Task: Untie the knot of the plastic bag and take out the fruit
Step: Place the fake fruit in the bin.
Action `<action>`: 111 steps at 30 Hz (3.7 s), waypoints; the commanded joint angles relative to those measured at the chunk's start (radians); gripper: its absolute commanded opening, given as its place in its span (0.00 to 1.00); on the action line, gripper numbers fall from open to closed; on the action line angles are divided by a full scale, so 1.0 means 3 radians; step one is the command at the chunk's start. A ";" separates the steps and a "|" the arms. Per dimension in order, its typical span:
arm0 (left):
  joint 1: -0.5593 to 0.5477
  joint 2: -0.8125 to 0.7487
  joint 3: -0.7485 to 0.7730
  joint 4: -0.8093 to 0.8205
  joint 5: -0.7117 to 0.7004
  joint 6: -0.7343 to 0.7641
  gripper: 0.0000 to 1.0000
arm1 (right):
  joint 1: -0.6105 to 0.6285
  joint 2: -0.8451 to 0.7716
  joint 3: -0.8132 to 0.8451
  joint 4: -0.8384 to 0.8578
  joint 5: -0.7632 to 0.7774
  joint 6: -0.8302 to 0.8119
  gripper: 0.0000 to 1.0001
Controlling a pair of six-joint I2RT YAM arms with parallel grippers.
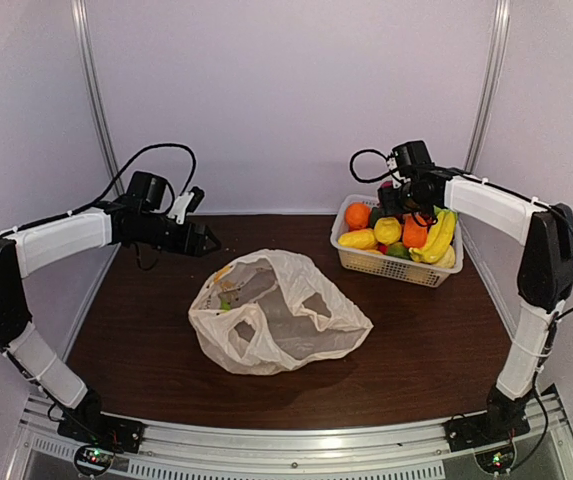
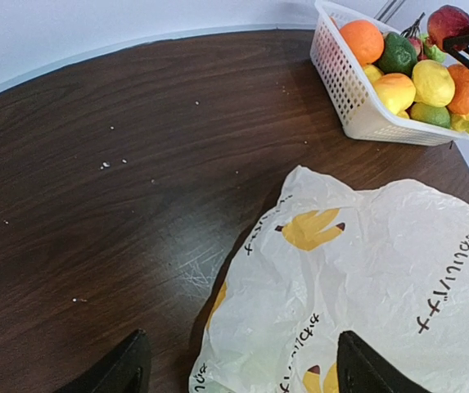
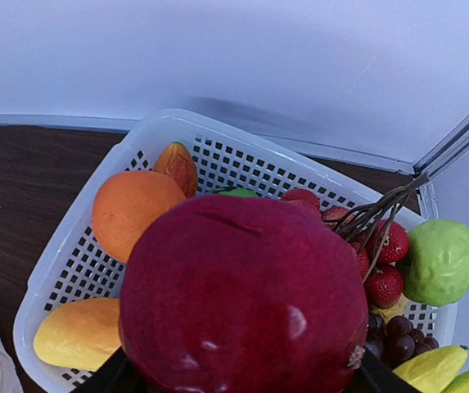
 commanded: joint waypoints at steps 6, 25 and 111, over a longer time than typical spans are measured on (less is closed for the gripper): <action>-0.0002 -0.0081 -0.0027 0.0067 -0.0018 0.0036 0.79 | -0.0255 0.0434 0.0483 -0.0237 -0.0215 0.0095 0.56; -0.0001 -0.0073 -0.0027 0.0061 0.0060 0.0009 0.80 | -0.0330 0.0331 0.0468 -0.0497 -0.0224 0.0073 0.59; -0.0517 -0.2394 -0.1623 0.0097 0.0649 -0.1437 0.80 | 0.2090 -0.1993 -0.1495 0.0627 -0.1087 0.0037 0.71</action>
